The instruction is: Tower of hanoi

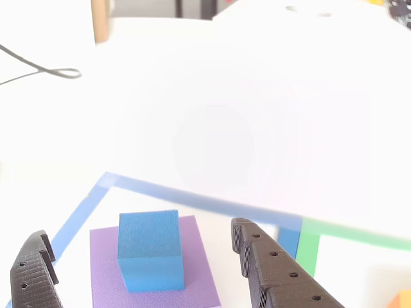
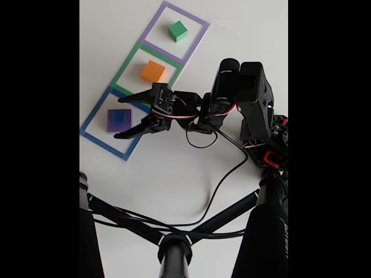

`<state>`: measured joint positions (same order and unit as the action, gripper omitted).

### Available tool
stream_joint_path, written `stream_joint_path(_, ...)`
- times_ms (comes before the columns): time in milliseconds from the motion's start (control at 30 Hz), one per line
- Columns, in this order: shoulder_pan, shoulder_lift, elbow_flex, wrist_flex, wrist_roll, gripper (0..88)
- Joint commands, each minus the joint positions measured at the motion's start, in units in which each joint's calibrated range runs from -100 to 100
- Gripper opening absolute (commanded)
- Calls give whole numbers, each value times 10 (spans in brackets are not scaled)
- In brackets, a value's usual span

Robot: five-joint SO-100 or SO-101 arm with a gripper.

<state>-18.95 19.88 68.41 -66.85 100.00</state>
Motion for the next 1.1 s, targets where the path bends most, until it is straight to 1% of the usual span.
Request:
stream_joint_path(0,-11,0,-12,-20,0,308)
stream_joint_path(433,-29,25,-32,-23,0,288)
stream_joint_path(967,-27,43,-56,-12,0,101)
stream_joint_path(1067,-27,43,-55,-10,0,80)
